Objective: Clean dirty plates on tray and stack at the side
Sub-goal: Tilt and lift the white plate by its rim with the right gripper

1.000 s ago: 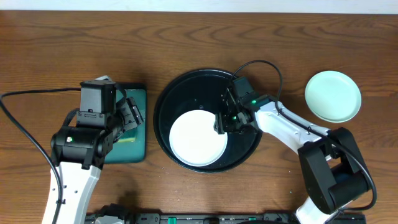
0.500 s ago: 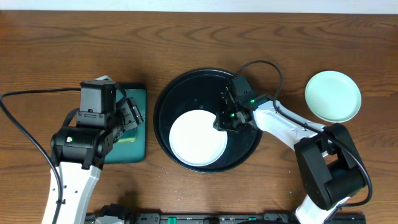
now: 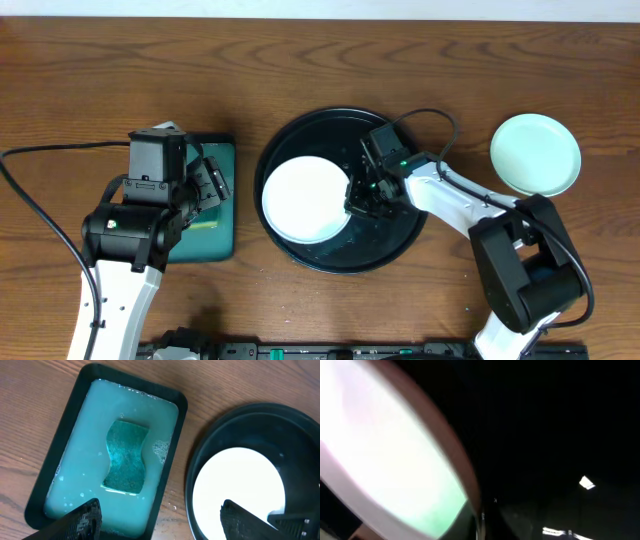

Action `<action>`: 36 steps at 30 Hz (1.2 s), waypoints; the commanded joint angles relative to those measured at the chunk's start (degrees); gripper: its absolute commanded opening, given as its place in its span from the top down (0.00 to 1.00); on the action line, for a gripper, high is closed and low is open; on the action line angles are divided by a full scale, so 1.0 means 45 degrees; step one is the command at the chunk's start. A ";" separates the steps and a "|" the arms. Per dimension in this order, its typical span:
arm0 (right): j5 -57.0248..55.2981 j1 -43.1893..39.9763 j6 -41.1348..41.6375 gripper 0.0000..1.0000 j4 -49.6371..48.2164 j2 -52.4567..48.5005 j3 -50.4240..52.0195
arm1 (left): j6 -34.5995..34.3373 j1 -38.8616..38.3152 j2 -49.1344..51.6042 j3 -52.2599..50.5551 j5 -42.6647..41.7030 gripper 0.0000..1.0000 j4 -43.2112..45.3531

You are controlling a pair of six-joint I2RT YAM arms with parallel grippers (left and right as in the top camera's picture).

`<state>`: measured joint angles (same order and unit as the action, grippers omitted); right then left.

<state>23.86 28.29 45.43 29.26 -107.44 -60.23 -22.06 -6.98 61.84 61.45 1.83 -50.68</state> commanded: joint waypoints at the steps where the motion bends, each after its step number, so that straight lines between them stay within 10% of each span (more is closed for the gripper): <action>1: -0.0461 0.0141 0.0272 0.99 0.0141 -0.0423 0.0243 | 0.0078 -0.0053 0.0068 0.0039 0.0015 0.23 -0.0034; 36: 0.6382 -0.2778 -0.4342 0.98 -0.1093 0.1948 0.0238 | 0.0073 -0.0053 0.0073 -0.0019 0.0015 0.23 -0.0301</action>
<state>47.94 16.21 31.86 25.52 -99.33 -59.07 -22.06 -6.98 61.95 61.45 1.83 -52.07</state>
